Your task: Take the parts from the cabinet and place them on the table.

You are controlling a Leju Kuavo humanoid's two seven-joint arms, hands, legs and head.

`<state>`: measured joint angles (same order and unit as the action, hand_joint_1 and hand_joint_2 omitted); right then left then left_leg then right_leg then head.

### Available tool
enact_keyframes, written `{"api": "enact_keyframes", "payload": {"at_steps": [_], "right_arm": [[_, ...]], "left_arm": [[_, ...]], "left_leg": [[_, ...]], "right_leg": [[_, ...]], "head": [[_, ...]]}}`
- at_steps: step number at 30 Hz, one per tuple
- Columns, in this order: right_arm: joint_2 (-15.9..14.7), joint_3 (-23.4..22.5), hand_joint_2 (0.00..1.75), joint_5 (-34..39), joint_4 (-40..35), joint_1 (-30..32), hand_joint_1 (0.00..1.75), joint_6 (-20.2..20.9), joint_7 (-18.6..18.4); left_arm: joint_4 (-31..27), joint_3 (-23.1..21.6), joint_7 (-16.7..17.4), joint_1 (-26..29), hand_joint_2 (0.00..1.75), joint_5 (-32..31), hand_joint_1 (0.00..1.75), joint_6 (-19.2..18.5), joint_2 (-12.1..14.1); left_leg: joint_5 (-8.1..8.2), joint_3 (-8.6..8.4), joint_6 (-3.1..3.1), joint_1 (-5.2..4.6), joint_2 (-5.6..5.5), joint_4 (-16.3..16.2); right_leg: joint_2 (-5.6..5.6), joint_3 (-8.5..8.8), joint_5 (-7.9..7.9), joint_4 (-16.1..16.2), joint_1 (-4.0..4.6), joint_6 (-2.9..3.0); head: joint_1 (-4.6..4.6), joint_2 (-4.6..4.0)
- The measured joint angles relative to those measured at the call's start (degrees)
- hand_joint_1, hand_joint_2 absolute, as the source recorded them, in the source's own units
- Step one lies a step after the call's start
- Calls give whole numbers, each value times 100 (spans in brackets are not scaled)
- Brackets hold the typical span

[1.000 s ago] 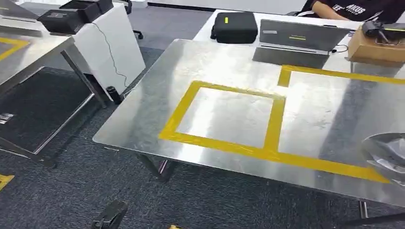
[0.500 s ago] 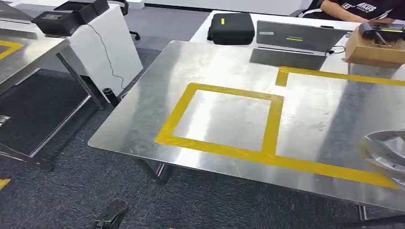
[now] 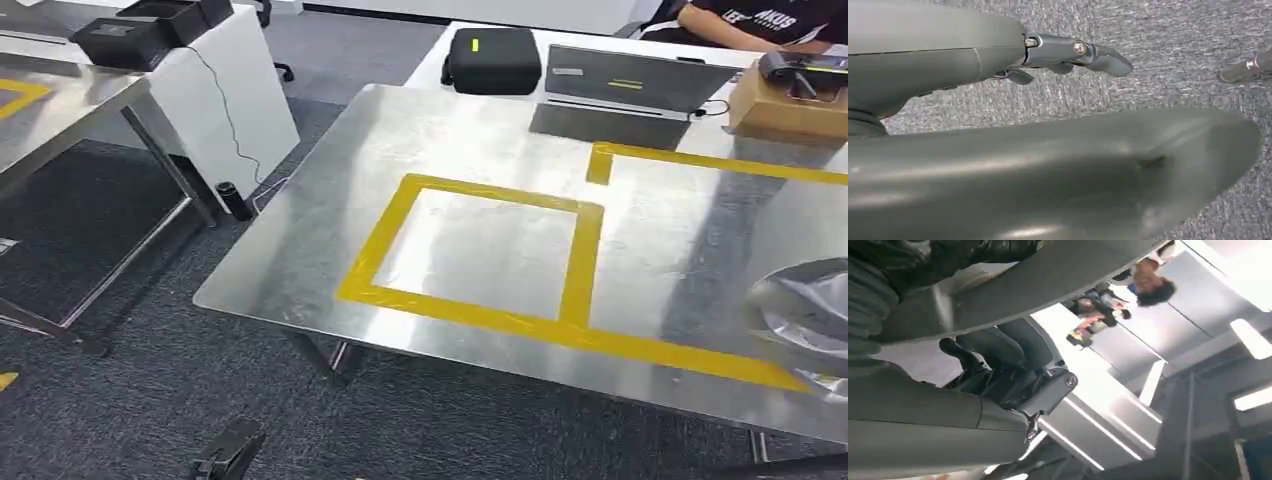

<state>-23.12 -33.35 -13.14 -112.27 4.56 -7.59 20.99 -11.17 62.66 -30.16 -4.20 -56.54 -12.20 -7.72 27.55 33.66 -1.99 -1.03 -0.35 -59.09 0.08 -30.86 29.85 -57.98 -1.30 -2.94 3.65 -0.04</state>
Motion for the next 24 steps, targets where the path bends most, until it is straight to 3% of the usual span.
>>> {"api": "enact_keyframes", "payload": {"at_steps": [8, 17, 24], "right_arm": [[-680, 41, 175, 59, 1306, -815, 175, 424, -355], [-1188, 225, 175, -295, 2488, -1540, 175, 652, -724], [-1584, 509, 175, -483, 3613, -2293, 175, 759, -781]], "left_arm": [[0, -22, 28, -47, 0, -105, 0, -72, 33], [0, -46, 101, -69, 0, -171, 0, -83, 33], [0, -52, 120, -76, 0, -190, 0, -83, 33]], "left_leg": [[-10, 1, -14, -2, -1, -1], [-11, 4, -15, -2, -2, 0], [-11, 3, -15, -2, -2, -1]], "right_leg": [[-3, 0, -10, 0, -1, -15], [-5, -1, -9, -1, -1, -15], [-3, -1, -9, -1, -1, -15]], "head": [[0, 0], [0, 0], [2, 0]]}}
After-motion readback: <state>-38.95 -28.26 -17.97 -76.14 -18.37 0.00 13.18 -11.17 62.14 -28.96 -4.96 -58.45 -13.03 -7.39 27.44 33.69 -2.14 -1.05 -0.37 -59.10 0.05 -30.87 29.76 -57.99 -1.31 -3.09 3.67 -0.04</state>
